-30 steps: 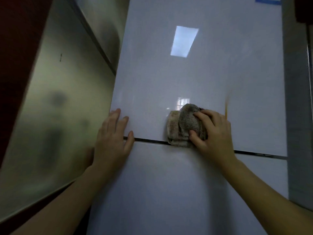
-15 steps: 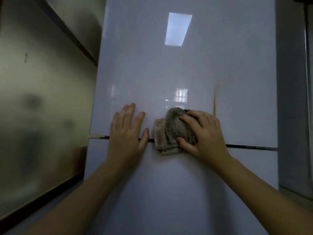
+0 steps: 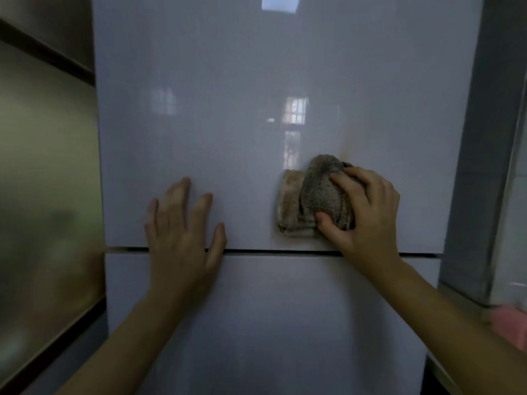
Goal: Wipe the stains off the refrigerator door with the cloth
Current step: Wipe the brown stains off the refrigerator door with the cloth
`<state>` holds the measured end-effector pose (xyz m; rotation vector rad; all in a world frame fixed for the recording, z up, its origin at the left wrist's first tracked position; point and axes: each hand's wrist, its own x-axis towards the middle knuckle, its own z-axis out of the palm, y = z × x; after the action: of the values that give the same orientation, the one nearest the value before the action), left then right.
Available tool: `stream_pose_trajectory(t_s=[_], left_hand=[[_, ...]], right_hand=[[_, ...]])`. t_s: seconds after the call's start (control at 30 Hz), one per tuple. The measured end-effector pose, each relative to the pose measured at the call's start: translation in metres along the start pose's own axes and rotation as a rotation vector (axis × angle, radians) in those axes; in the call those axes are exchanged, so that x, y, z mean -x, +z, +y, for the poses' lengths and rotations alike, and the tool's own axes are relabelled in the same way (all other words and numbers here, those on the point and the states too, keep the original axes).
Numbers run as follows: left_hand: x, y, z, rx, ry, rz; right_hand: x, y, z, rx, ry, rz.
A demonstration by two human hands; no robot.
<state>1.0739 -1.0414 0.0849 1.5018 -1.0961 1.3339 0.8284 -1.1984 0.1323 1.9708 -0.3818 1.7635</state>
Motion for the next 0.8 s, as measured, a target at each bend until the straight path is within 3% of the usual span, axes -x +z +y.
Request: stream_pose_trajectory(t_s=[0.3,0.57,0.8], left_hand=[[-0.046,-0.007,0.022,-0.037,0.093,-0.117],[-0.097,-0.023,0.035,-0.052,0.142,-0.245],[-0.118,-0.031,0.016,-0.089,0.348,-0.305]], right_hand=[[0.000,-0.013,0.014,-0.021,-0.266,-0.255],[-0.081,-0.024,0.013,-0.090,0.186,-0.143],[-0.042,-0.016,-0.022,-0.143,0.456,-0.140]])
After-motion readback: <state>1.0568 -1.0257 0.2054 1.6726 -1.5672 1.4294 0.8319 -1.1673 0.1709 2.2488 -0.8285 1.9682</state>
